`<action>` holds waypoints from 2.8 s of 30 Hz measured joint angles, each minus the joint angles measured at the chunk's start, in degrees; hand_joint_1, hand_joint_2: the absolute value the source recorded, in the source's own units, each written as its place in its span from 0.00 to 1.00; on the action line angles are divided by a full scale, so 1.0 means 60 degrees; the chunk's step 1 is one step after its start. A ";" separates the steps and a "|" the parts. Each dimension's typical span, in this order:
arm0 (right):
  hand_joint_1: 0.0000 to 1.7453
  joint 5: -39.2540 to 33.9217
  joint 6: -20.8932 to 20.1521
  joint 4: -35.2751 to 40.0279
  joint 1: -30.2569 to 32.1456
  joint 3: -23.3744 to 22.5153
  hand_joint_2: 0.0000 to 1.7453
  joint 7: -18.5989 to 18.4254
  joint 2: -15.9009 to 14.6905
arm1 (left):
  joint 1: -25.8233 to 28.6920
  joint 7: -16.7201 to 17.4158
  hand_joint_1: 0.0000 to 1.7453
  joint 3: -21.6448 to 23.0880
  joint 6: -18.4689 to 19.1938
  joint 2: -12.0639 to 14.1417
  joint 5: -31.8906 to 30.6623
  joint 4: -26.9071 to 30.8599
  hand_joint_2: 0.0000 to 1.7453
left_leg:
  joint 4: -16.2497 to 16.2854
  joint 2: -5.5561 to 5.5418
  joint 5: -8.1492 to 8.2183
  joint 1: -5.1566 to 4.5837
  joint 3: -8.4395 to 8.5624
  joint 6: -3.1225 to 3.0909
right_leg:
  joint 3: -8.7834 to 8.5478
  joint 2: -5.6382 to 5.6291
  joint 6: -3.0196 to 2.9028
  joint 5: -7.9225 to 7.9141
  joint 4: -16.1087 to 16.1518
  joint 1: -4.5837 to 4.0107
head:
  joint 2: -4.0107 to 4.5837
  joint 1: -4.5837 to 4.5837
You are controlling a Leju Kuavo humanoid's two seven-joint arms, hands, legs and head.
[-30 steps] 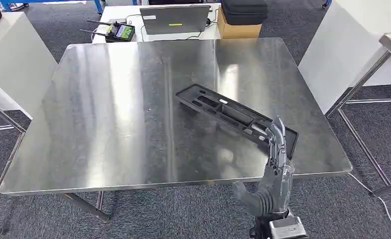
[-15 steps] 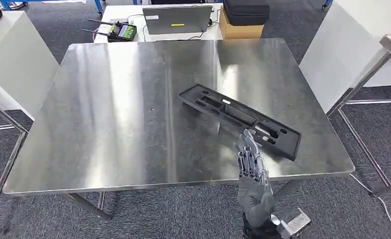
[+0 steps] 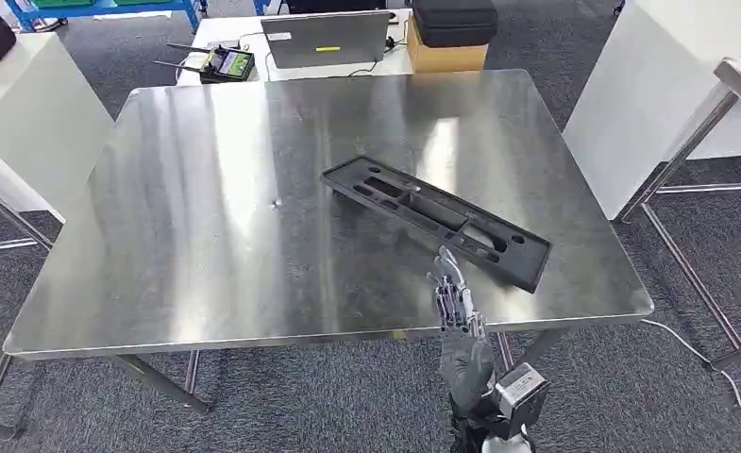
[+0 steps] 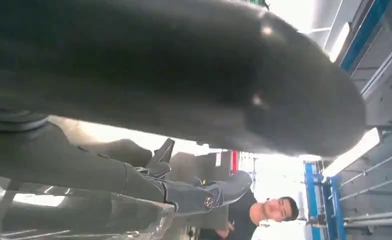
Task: Take the parts from the cabinet and place them on the table.
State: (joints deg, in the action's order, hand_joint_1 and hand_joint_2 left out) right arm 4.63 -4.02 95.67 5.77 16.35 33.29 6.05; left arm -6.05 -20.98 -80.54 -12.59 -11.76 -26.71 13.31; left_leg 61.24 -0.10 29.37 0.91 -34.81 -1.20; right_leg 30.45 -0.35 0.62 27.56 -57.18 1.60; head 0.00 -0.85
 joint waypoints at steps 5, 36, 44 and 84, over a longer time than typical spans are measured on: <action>0.00 0.0062 0.0033 -0.0128 0.0082 -0.0055 0.00 0.0004 0.0051 | -0.0001 0.0059 0.00 -0.0004 0.0003 -0.0011 0.0051 0.0000 0.00 | 0.2280 -0.0006 0.1118 0.0027 -0.0555 0.0073 | 0.0394 0.0037 -0.0155 -0.0309 -0.0025 -0.0144 | 0.0000 0.0007; 0.00 0.0423 0.0182 -0.0153 0.0529 -0.0631 0.00 -0.0321 0.0408 | 0.0019 0.0091 0.00 -0.0014 0.0554 -0.0073 -0.0062 0.0109 0.00 | 0.2112 0.0039 0.0438 -0.0034 -0.0528 0.0114 | -0.0025 0.0139 -0.0269 -0.0172 0.0167 -0.0279 | 0.0000 0.0091; 0.00 0.0459 0.0550 0.0372 0.0984 -0.0911 0.00 -0.0397 0.0481 | 0.0034 0.0139 0.00 0.0208 0.0805 0.0098 -0.0364 0.0179 0.00 | -0.0870 -0.0019 -0.0056 -0.0217 0.1195 -0.0322 | 0.0589 0.0121 0.0166 -0.0775 0.0050 -0.0304 | 0.0000 0.0102; 0.00 0.0259 0.1380 0.0663 0.1564 -0.1825 0.00 -0.0798 0.0656 | 0.0001 0.0437 0.00 0.0656 0.0586 0.0211 -0.0608 0.0219 0.00 | 0.0044 0.0059 -0.1288 -0.0387 -0.1165 -0.0564 | -0.0278 0.0102 0.0051 0.1027 -0.2169 -0.0605 | 0.0004 0.0186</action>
State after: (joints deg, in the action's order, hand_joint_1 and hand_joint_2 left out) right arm 6.19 4.26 99.65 15.16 5.40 28.50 9.99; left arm -6.04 -18.36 -76.61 -9.07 -10.49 -30.36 14.62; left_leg 61.51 0.26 21.64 -1.41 -41.80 -4.58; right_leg 28.79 0.26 0.93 33.72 -70.20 -2.03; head 0.02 0.26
